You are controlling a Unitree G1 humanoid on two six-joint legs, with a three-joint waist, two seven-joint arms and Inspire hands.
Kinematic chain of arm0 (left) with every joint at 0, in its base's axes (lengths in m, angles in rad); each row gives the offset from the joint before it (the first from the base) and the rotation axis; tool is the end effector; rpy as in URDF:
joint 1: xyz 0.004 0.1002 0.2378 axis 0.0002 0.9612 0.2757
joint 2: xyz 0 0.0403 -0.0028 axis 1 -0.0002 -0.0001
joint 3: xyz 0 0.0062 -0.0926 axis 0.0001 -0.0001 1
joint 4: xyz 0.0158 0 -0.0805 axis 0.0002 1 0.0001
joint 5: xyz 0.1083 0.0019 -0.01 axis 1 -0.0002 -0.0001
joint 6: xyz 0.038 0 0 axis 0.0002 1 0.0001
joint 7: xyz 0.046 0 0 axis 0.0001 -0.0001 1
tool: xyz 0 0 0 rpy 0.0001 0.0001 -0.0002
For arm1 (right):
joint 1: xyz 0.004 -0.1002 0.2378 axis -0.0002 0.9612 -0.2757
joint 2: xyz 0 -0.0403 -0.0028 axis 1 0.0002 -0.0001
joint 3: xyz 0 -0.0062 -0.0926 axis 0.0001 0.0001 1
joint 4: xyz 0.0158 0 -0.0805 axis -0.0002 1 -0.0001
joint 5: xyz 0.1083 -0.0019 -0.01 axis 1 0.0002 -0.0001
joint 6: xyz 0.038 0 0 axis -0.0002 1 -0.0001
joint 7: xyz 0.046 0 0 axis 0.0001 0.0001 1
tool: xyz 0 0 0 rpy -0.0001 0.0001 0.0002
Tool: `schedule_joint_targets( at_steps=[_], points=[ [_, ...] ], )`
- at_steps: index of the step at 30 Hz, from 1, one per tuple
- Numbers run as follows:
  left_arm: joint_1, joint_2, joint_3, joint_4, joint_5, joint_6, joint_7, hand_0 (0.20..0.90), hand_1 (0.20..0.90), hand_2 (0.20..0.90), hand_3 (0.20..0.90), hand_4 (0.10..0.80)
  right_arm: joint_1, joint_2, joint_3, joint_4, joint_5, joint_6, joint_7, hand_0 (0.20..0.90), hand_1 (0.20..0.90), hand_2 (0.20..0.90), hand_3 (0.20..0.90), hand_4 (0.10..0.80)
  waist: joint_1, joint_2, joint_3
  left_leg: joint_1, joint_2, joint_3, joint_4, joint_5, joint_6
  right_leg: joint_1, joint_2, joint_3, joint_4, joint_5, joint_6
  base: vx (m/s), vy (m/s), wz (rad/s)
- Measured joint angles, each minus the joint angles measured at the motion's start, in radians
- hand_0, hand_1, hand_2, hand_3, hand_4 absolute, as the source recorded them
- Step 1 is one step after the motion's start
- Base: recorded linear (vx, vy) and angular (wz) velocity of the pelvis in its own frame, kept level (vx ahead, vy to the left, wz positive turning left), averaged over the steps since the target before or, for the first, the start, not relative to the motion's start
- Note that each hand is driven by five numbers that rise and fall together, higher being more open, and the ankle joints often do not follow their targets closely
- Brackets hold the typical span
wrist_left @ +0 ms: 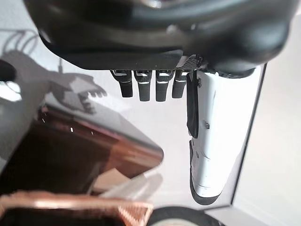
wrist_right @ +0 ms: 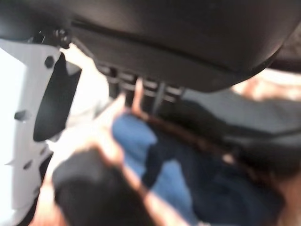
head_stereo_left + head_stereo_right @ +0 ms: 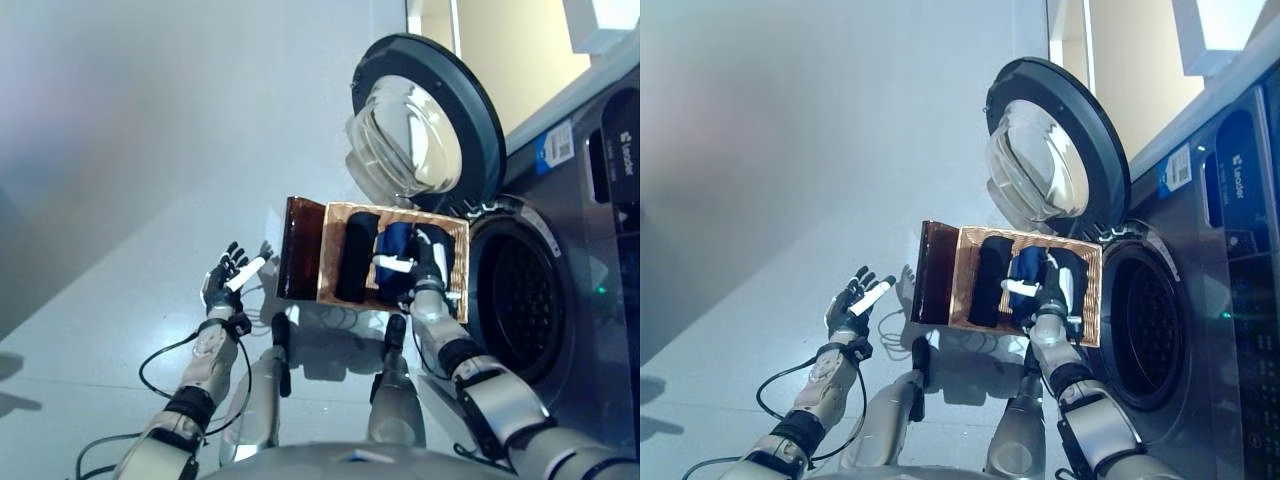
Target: Pick up the clothes and place them into the washing machine
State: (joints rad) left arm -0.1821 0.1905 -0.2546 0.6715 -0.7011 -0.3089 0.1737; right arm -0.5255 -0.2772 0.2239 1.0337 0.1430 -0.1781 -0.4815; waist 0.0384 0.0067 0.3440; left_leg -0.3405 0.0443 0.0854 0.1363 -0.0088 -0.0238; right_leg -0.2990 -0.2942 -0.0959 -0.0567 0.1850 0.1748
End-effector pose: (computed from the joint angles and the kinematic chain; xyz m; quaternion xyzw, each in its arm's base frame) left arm 0.2184 0.1617 -0.0222 -0.1770 0.1374 0.1061 0.9688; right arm 0.2760 -0.1897 0.0037 -0.1780 0.1366 -0.1945 0.9549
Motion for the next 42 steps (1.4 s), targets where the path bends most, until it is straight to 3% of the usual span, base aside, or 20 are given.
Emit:
schedule_joint_targets(
  at_steps=[12, 16, 19, 23, 42],
  points=[
    [0.001, -0.011, -0.001, -0.016, -0.001, -0.003, 0.005, 0.9, 0.9, 0.9, 0.9, 0.8, -0.025, -0.036, -0.038, -0.008, -0.047, 0.005, -0.047, 0.9, 0.9, 0.9, 0.9, 0.8, -0.044, -0.006, 0.06, -0.065, 0.018, 0.007, 0.037, 0.0, -0.008, -0.078, 0.015, 0.007, 0.037, 0.002, 0.005, -0.005, -0.002, -0.04],
    [0.01, -0.007, 0.001, -0.065, -0.005, -0.006, 0.005, 0.9, 0.9, 0.9, 0.9, 0.8, -0.056, -0.036, -0.046, 0.097, -0.054, 0.005, -0.047, 0.9, 0.9, 0.9, 0.9, 0.8, -0.046, -0.002, 0.069, -0.071, 0.018, 0.006, 0.04, 0.002, -0.008, -0.082, 0.014, 0.007, 0.038, -0.001, 0.001, 0.004, -0.002, 0.01],
    [0.021, 0.003, -0.004, -0.133, -0.01, -0.006, -0.018, 0.9, 0.9, 0.9, 0.9, 0.8, -0.109, -0.085, -0.072, 0.235, -0.045, 0.013, -0.046, 0.9, 0.9, 0.9, 0.9, 0.8, -0.021, 0.027, 0.083, -0.082, 0.015, 0.004, 0.039, 0.003, -0.008, -0.098, 0.011, 0.009, 0.045, -0.002, 0.002, 0.006, 0.006, 0.0],
    [0.03, 0.012, -0.001, -0.141, -0.025, -0.007, -0.022, 0.9, 0.9, 0.9, 0.9, 0.8, -0.123, -0.147, -0.079, 0.246, -0.03, 0.027, -0.044, 0.9, 0.9, 0.9, 0.9, 0.8, -0.008, 0.064, 0.088, -0.088, 0.012, 0.004, 0.033, 0.005, -0.007, -0.112, 0.009, 0.01, 0.054, -0.003, 0.01, 0.01, 0.006, 0.0],
    [0.019, -0.007, -0.047, -0.14, -0.054, -0.007, -0.039, 0.9, 0.9, 0.9, 0.9, 0.8, -0.183, -0.157, -0.078, 0.271, 0.012, 0.024, -0.051, 0.9, 0.9, 0.9, 0.9, 0.8, 0.021, 0.093, 0.073, -0.117, 0.009, -0.027, 0.038, 0.012, -0.009, -0.144, 0.005, -0.006, 0.109, -0.032, 0.011, 0.016, -0.008, 0.04]
  ],
)
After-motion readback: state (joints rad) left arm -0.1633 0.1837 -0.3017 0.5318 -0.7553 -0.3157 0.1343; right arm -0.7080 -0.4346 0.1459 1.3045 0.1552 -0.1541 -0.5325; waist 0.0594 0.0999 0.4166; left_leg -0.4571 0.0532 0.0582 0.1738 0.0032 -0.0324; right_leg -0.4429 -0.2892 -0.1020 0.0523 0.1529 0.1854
